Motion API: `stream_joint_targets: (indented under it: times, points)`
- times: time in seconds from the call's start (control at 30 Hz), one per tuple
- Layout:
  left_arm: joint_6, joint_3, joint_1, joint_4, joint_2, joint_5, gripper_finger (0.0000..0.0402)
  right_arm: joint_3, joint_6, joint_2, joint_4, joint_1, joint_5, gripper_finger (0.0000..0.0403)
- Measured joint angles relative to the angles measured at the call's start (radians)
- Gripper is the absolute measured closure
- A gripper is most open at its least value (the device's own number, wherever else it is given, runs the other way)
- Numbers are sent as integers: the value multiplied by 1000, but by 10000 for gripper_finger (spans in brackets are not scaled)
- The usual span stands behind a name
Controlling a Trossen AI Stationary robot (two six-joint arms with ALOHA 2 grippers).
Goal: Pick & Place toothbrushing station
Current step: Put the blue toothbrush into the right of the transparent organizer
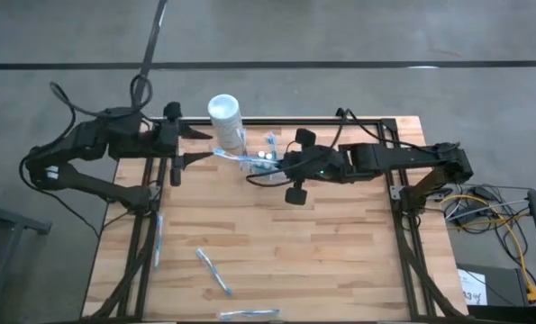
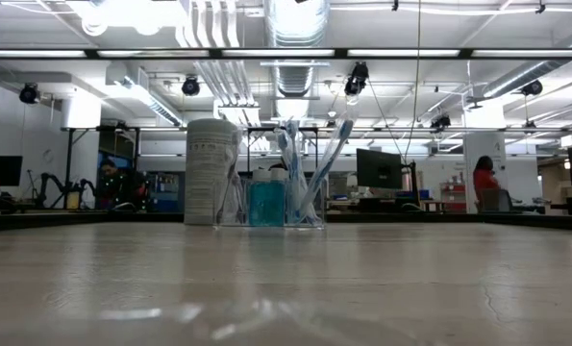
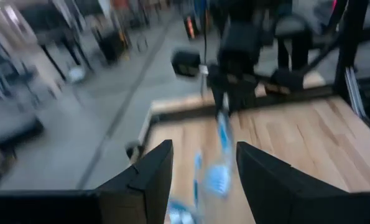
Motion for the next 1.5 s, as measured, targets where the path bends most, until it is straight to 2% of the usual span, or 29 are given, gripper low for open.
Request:
stream_joint_targets:
  times: [0.2, 0.37, 0.5, 0.9, 1.07, 1.2, 1.37, 1.5]
  points:
    - [42, -221, 0, 274, -121, 10, 220, -5, 8, 1, -20, 18, -7, 390]
    - [23, -391, 0, 455, -187, 89, 220, -5, 19, 5, -18, 20, -7, 390]
    - [6, -509, 0, 661, -223, 120, 220, -5, 19, 5, -14, 19, -7, 390]
    - [-92, -839, 0, 1222, -285, 119, 220, -5, -6, 5, 34, 20, -7, 390]
    - [-136, -943, 0, 1497, -281, 52, 220, -5, -10, 5, 46, 19, -7, 390]
    - [-221, -978, 0, 1571, -279, -26, 220, -5, -9, 9, 71, 20, -7, 390]
    - [-346, -971, 0, 1574, -258, -54, 220, -5, -28, 11, 110, 19, 9, 390]
    - [-380, -953, 0, 1574, -229, -57, 220, -8, -50, 26, 117, 19, 90, 390]
